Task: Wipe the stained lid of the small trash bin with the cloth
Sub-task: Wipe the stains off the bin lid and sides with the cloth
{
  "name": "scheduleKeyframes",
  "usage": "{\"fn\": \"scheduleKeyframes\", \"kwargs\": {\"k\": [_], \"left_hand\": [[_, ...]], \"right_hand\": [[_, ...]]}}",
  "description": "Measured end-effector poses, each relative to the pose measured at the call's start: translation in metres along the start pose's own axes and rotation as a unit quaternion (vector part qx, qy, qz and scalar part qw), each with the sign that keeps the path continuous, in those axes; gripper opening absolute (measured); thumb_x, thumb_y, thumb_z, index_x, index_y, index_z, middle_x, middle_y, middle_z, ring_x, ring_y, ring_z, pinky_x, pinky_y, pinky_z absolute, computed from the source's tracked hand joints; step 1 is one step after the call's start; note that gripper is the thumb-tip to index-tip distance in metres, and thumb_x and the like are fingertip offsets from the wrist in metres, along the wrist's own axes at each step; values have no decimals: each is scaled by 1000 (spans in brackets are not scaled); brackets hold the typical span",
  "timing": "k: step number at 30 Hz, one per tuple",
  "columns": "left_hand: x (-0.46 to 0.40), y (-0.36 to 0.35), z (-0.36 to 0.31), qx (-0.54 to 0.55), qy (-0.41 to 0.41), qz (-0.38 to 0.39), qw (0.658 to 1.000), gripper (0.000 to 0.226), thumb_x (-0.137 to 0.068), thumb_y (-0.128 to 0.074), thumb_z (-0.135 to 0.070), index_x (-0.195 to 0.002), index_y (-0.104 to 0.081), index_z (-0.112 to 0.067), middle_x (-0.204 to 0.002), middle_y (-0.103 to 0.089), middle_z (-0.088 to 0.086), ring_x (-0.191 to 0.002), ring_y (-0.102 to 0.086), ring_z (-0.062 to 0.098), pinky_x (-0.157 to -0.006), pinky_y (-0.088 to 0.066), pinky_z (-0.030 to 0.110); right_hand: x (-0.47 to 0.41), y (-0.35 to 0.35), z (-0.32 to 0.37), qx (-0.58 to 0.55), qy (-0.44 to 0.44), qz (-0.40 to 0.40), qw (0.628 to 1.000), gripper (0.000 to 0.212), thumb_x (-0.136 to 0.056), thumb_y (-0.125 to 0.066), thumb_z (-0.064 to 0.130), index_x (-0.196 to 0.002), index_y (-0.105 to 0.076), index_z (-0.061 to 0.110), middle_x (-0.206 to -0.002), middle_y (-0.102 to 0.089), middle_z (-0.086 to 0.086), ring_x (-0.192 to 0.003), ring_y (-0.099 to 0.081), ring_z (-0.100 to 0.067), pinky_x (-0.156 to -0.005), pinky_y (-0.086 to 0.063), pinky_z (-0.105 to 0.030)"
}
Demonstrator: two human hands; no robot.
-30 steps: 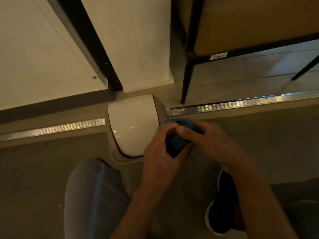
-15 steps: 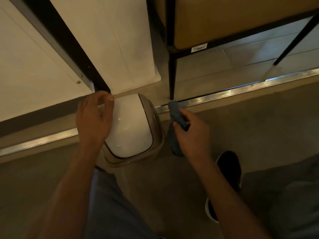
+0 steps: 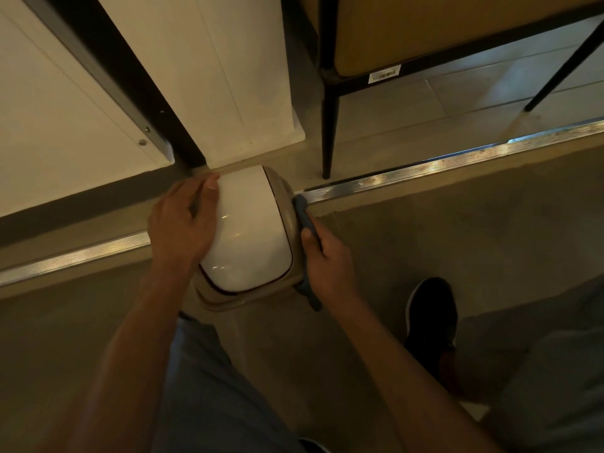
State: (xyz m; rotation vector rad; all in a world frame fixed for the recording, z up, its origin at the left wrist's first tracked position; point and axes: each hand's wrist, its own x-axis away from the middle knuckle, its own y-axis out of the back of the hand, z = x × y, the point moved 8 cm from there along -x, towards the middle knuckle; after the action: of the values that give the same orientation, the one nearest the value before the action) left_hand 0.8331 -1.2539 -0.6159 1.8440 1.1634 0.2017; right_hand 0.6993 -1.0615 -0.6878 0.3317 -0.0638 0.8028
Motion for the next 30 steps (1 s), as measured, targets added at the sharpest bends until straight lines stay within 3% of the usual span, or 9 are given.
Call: {"fn": "scheduleKeyframes", "kwargs": {"k": [3, 5, 10, 13, 17, 19, 23, 27, 30], "left_hand": [[0, -1, 3, 3, -3, 6, 1000, 34, -106, -45, -36, -126, -66, -19, -110, -68, 5, -100, -61, 18, -89, -44, 29], [-1, -2, 3, 1, 0, 6, 1000, 34, -106, -44, -36, -127, -66, -19, -112, -69, 5, -102, -61, 19, -91, -44, 30], [0, -3, 2, 0, 13, -1, 1000, 34, -106, -43, -37, -126, -67, -22, -112, -68, 3, -102, -60, 16, -89, -42, 26], [0, -3, 4, -4, 27, -7, 1000, 36, -107, -40, -38, -125, -67, -23, -109, -68, 3, -100, -61, 19, -87, -43, 29], [0, -4, 6, -11, 39, -7, 999, 37, -107, -39, -39, -124, -67, -23, -109, -68, 4, -101, -61, 22, -89, -40, 30], [0, -5, 6, -16, 39, -4, 999, 38, -106, -38, -39, -124, -67, -22, -108, -68, 5, -101, -61, 22, -89, -39, 29], [0, -5, 5, 0, 39, 3, 999, 39, -106, -39, -40, -125, -67, -21, -111, -69, 6, -103, -62, 25, -93, -48, 43], [1, -4, 4, 0, 43, 3, 999, 39, -106, -38, -39, -125, -67, -21, -112, -68, 5, -103, -61, 25, -92, -48, 42], [0, -3, 5, -1, 51, -2, 999, 37, -107, -39, -39, -124, -68, -23, -108, -68, 4, -100, -61, 25, -89, -48, 41]], "right_hand": [[-28, -4, 3, -36, -24, 29, 999, 39, -104, -41, 32, -142, -49, 32, -136, -58, 3, -121, -52, -7, -102, -42, -25], [-49, -8, 7, -45, -38, 55, 997, 39, -103, -41, 34, -141, -50, 34, -140, -56, 4, -129, -48, -13, -109, -39, -35], [-85, -16, 19, -47, -29, 126, 991, 39, -103, -40, 29, -140, -52, 32, -139, -56, 5, -122, -49, -8, -91, -37, -15], [-71, -11, 9, -47, -49, 126, 990, 40, -102, -40, 26, -140, -51, 32, -133, -58, 8, -117, -52, -4, -96, -40, -20], [-24, -2, -2, -31, -42, 93, 994, 42, -102, -39, 31, -140, -44, 45, -104, -55, 36, -92, -52, 23, -72, -38, 3], [-22, -2, -3, -24, -37, 81, 996, 44, -102, -39, 30, -143, -42, 46, -118, -59, 25, -98, -52, 18, -76, -36, 2], [-66, -11, 7, -23, -49, 131, 990, 44, -102, -39, 24, -144, -46, 32, -146, -50, 3, -128, -46, -12, -98, -34, -21], [-95, -17, 18, -28, -52, 174, 983, 43, -100, -41, 21, -141, -50, 30, -139, -54, 2, -112, -49, -7, -80, -34, -13], [-73, -8, 7, -34, -61, 160, 985, 44, -98, -42, 24, -140, -51, 34, -129, -57, 11, -107, -52, 0, -86, -38, -19]]}}
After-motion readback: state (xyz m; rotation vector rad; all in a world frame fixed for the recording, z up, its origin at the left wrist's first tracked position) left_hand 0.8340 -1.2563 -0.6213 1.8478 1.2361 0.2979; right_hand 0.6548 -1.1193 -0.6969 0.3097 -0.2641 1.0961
